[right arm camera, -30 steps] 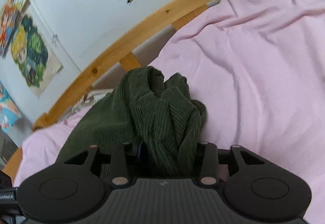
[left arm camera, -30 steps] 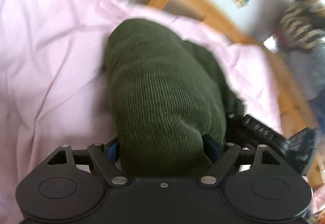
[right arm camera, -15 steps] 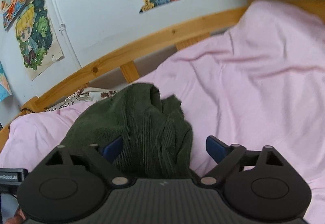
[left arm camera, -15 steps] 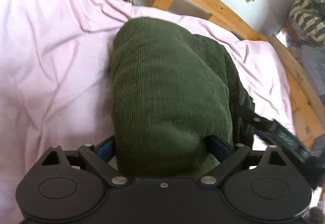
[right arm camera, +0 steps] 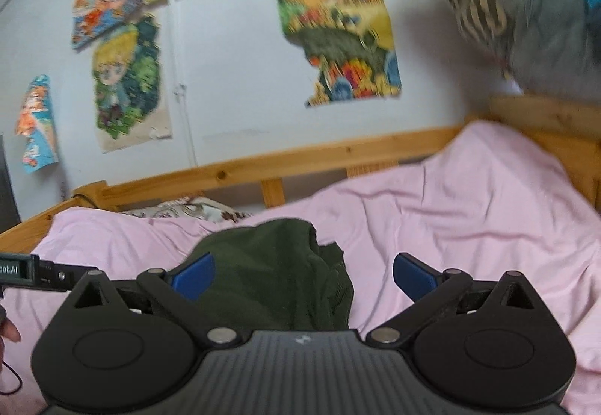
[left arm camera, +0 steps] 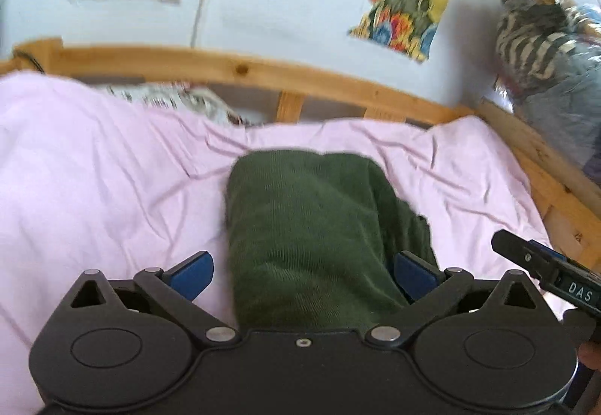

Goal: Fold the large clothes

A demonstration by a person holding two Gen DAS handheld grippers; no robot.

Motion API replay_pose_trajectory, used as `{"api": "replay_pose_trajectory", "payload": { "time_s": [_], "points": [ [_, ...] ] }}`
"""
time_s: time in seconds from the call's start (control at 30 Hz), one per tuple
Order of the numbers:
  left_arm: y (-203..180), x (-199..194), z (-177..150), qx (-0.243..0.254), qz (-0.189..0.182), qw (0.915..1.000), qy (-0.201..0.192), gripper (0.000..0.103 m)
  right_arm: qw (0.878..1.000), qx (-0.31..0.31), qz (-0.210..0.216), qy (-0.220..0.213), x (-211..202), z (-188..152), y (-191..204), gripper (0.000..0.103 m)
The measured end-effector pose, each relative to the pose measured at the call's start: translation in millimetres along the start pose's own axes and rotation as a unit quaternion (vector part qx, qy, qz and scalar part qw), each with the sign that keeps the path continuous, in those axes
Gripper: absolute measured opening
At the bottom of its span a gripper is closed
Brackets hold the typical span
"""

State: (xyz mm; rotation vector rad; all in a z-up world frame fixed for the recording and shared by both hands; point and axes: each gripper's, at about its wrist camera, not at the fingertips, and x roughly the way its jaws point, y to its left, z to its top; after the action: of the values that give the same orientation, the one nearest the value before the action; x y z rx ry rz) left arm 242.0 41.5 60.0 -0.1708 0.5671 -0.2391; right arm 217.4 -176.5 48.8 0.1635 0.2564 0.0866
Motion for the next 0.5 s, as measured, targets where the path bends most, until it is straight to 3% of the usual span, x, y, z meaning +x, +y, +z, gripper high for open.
{"api": "replay_pose_trajectory", "payload": {
  "time_s": [0.3, 0.5],
  "points": [
    [-27, -84, -12, 0.045, 0.025, 0.9974, -0.049, 0.102, 0.998, -0.002, 0.008, -0.057, -78, 5, 13, 0.103],
    [-40, -122, -30, 0.066, 0.04, 0.995, -0.064, 0.102, 0.997, -0.007, -0.001, -0.074, -114, -10, 16, 0.103]
  ]
}}
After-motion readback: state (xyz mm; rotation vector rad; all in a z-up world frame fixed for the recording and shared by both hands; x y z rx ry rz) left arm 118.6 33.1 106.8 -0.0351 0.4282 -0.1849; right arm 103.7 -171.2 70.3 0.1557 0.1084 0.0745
